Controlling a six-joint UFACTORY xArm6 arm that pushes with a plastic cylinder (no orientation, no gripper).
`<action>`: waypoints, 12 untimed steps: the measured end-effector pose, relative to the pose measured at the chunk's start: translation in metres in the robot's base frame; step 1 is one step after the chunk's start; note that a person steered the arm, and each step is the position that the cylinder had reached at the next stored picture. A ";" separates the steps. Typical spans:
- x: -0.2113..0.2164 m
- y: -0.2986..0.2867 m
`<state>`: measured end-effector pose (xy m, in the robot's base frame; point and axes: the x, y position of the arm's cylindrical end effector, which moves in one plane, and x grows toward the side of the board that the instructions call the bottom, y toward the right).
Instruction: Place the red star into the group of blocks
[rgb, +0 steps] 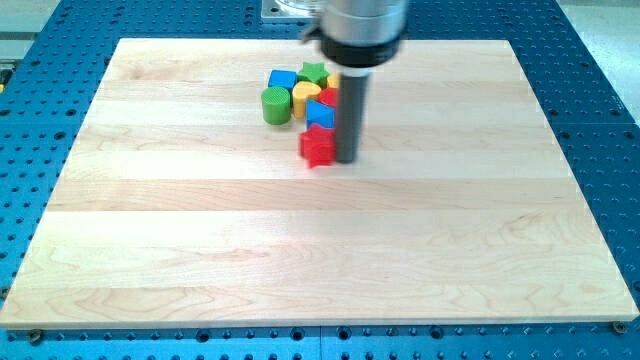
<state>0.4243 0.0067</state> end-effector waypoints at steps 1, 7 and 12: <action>0.010 -0.055; -0.007 -0.075; 0.000 -0.088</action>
